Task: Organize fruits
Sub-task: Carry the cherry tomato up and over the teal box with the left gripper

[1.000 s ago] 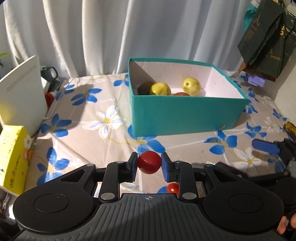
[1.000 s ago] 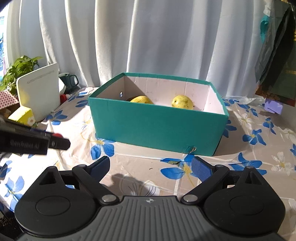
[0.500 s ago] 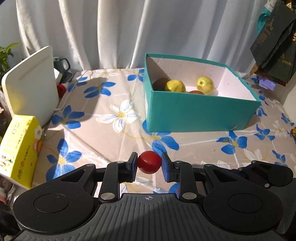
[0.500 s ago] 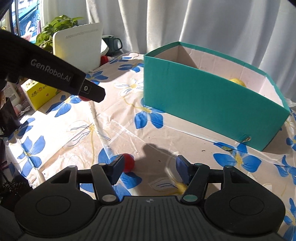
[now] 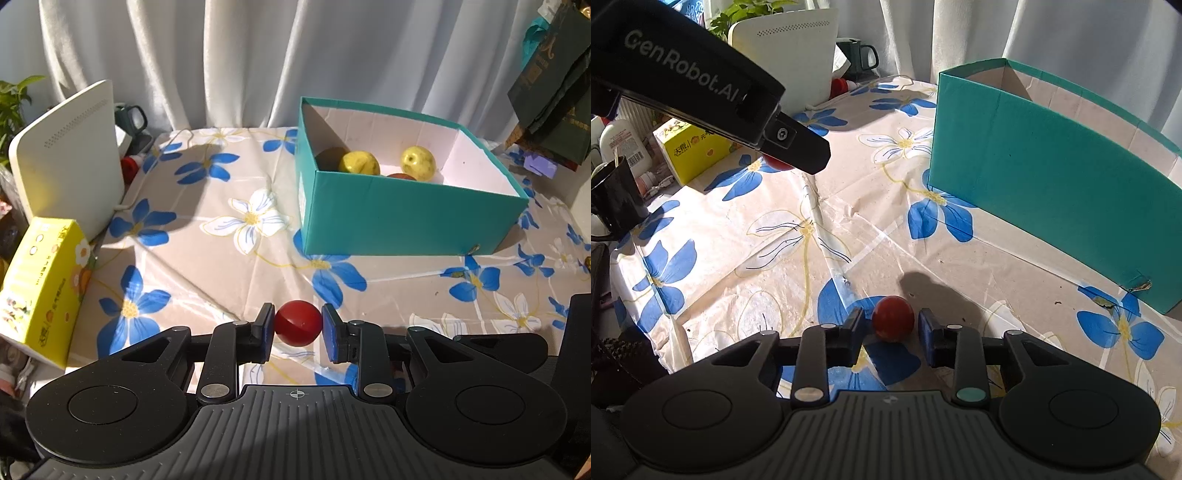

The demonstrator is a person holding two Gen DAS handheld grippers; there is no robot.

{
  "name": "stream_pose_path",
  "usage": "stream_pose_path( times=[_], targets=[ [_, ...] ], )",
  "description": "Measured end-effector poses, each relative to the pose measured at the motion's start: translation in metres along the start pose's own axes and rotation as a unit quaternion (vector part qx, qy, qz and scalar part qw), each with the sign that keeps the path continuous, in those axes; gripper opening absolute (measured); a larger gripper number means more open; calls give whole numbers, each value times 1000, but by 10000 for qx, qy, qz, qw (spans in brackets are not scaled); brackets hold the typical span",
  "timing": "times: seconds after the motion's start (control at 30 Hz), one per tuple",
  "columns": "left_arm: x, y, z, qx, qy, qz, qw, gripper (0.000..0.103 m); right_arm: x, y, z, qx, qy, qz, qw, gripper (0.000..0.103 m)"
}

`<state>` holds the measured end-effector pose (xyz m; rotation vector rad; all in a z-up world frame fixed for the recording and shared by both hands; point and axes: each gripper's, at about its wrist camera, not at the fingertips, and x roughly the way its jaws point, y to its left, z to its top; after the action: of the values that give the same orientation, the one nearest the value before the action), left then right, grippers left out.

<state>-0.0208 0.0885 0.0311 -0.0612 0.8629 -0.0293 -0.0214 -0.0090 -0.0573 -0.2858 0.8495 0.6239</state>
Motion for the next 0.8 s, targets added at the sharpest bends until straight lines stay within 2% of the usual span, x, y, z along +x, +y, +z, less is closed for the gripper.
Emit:
stream_pose_path(
  times=[0.17, 0.4, 0.63, 0.8],
  targets=[
    [2, -3, 3, 61, 17, -26, 10000, 31, -2, -2, 0, 8, -61, 1, 10000, 23],
    [1, -20, 21, 266, -60, -69, 9996, 31, -36, -33, 6, 496, -535, -586, 9956, 23],
    [6, -50, 59, 450, -161, -102, 9988, 31, -86, -75, 14, 1009, -1111, -1426, 9783, 23],
    [12, -75, 86, 630, -428, -45, 9971, 31, -110, -96, 16, 1310, -1398, -1857, 9638, 23]
  ],
)
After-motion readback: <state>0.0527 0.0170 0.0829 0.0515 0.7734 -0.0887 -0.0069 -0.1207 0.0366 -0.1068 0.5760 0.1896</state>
